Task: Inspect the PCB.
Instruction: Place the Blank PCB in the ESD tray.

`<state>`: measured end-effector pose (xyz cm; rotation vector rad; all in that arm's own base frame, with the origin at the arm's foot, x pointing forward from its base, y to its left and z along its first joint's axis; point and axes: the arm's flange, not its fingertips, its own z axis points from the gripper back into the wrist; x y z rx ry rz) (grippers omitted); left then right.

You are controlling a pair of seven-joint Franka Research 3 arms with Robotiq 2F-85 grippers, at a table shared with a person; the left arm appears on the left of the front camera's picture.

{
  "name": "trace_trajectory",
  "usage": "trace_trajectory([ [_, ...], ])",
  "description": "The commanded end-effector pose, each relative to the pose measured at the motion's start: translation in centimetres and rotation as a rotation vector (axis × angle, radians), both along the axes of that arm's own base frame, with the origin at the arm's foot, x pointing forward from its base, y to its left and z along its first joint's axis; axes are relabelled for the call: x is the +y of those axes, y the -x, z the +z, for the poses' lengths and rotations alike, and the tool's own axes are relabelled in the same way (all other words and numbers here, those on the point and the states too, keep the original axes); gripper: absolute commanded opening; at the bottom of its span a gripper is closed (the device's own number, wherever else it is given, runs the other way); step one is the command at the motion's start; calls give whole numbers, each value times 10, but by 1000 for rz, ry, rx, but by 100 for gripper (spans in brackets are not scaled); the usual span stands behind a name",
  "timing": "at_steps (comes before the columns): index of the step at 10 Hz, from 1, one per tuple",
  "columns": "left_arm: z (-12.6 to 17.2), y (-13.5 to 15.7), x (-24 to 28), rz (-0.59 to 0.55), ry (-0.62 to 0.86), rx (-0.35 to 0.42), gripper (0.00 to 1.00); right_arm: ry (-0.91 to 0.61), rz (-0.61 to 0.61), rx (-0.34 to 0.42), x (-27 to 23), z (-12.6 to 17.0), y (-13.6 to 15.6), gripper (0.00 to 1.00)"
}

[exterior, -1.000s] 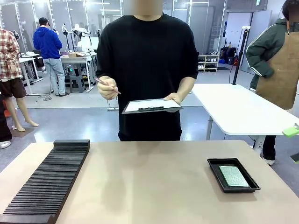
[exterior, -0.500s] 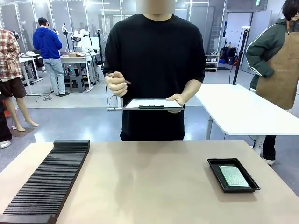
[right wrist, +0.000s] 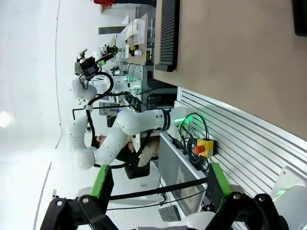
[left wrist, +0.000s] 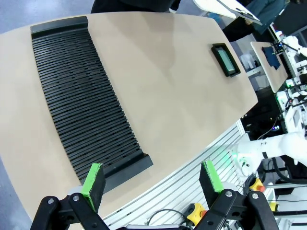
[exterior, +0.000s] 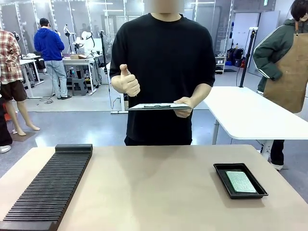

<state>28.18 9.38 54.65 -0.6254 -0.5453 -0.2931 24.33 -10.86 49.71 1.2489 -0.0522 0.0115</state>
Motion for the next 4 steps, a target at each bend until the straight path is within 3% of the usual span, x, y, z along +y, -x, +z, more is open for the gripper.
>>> trace_trajectory([
  [1, 2, -1, 0, 18, -24, 13, 100, -17, 6, -25, -2, 3, 2, 100],
  [4, 2, -1, 0, 18, -24, 13, 100, -17, 6, -25, -2, 3, 2, 100],
])
